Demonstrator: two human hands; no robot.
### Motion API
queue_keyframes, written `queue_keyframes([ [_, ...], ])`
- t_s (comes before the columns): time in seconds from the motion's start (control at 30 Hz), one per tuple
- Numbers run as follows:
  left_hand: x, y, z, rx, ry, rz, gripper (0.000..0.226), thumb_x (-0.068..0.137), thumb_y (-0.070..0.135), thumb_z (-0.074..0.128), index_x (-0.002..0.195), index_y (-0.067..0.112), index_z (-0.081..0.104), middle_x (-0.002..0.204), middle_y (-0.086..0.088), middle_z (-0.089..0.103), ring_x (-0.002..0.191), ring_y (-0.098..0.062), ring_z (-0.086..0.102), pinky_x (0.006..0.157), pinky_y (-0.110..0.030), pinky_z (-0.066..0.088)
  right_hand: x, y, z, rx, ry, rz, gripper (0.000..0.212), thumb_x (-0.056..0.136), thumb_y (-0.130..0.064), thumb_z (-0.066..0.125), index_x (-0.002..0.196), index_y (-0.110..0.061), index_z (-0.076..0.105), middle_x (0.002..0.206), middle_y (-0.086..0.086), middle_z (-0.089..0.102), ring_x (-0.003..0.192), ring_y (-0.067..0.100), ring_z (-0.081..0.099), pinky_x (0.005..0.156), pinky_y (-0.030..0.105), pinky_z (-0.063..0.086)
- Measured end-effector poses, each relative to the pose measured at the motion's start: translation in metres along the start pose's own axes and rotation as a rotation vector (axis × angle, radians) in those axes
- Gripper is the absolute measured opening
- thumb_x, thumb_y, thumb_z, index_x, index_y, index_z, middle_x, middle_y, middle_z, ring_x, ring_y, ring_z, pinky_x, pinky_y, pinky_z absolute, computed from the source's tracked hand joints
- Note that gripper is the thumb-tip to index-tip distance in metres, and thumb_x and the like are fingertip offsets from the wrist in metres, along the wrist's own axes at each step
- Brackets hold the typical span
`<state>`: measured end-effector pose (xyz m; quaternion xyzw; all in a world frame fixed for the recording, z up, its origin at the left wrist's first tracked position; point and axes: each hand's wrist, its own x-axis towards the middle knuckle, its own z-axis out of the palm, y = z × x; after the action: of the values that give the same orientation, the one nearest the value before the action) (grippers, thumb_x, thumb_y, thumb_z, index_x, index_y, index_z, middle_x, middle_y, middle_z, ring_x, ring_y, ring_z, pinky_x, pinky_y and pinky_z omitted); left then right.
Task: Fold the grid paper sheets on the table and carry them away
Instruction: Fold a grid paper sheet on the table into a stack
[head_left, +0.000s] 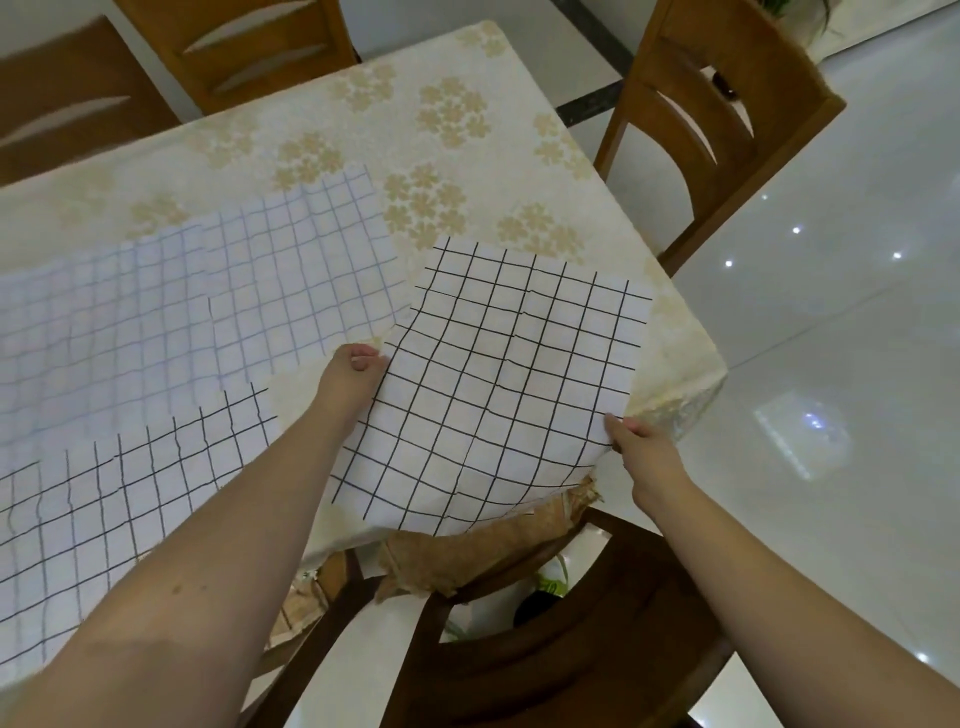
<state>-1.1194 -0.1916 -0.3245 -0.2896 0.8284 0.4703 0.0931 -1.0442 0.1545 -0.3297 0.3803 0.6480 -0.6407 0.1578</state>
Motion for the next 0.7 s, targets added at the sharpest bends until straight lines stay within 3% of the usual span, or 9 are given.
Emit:
queue_keyframes([
  [0.1, -0.006, -0.004, -0.005, -0.109, -0.042, -0.004, 0.038, 0.086, 0.038, 0.067, 0.120, 0.025, 0.054, 0.091, 0.002, 0.061, 0.079, -0.013, 0.055, 0.072, -0.025, 0.045, -0.008, -0.003, -0.001, 0.035, -0.034, -0.014, 0.023, 0.092, -0.021, 0.064, 0.072, -0.018, 0.054, 0.078, -0.001, 0.058, 0.082, 0.014, 0.055, 0.069, 0.024, 0.041],
  [0.17, -0.008, -0.005, -0.007, -0.172, -0.047, -0.010, 0.033, 0.088, 0.030, 0.067, 0.119, 0.023, 0.057, 0.074, 0.004, 0.053, 0.061, -0.010, 0.047, 0.059, -0.021, 0.041, -0.010, -0.001, -0.002, 0.027, -0.041, -0.031, 0.022, 0.091, -0.023, 0.065, 0.072, -0.018, 0.056, 0.081, 0.001, 0.060, 0.085, 0.016, 0.056, 0.074, 0.027, 0.043],
  [0.23, -0.011, -0.005, -0.014, -0.202, -0.053, 0.005, 0.030, 0.088, 0.025, 0.067, 0.117, 0.024, 0.060, 0.066, 0.008, 0.048, 0.054, -0.009, 0.042, 0.054, -0.020, 0.039, -0.017, -0.002, -0.004, 0.030, -0.051, -0.058, 0.022, 0.091, -0.023, 0.065, 0.071, -0.018, 0.057, 0.082, 0.002, 0.061, 0.084, 0.017, 0.055, 0.078, 0.030, 0.042],
  [0.43, -0.031, -0.015, -0.056, -0.248, -0.105, 0.056, 0.032, 0.087, 0.019, 0.068, 0.113, 0.035, 0.062, 0.073, 0.010, 0.058, 0.074, -0.008, 0.056, 0.072, -0.026, 0.044, -0.044, -0.009, -0.007, 0.065, -0.087, -0.143, 0.025, 0.092, -0.021, 0.064, 0.068, -0.018, 0.055, 0.074, 0.002, 0.053, 0.076, 0.016, 0.052, 0.079, 0.033, 0.041],
  [0.53, -0.044, -0.020, -0.078, -0.342, -0.166, 0.055, 0.039, 0.089, 0.011, 0.067, 0.124, 0.026, 0.060, 0.083, 0.002, 0.063, 0.084, -0.014, 0.064, 0.084, -0.037, 0.052, -0.061, -0.012, -0.008, 0.087, -0.122, -0.193, 0.018, 0.091, -0.020, 0.064, 0.074, -0.016, 0.060, 0.076, 0.002, 0.057, 0.077, 0.016, 0.055, 0.079, 0.031, 0.043],
  [0.7, -0.071, -0.023, -0.120, -0.364, -0.210, 0.146, 0.040, 0.089, 0.008, 0.067, 0.126, 0.020, 0.062, 0.064, 0.015, 0.057, 0.086, -0.009, 0.061, 0.095, -0.031, 0.049, -0.093, -0.016, -0.004, 0.106, -0.125, -0.316, 0.004, 0.089, -0.017, 0.067, 0.087, -0.012, 0.067, 0.085, 0.006, 0.064, 0.084, 0.020, 0.059, 0.082, 0.033, 0.044],
])
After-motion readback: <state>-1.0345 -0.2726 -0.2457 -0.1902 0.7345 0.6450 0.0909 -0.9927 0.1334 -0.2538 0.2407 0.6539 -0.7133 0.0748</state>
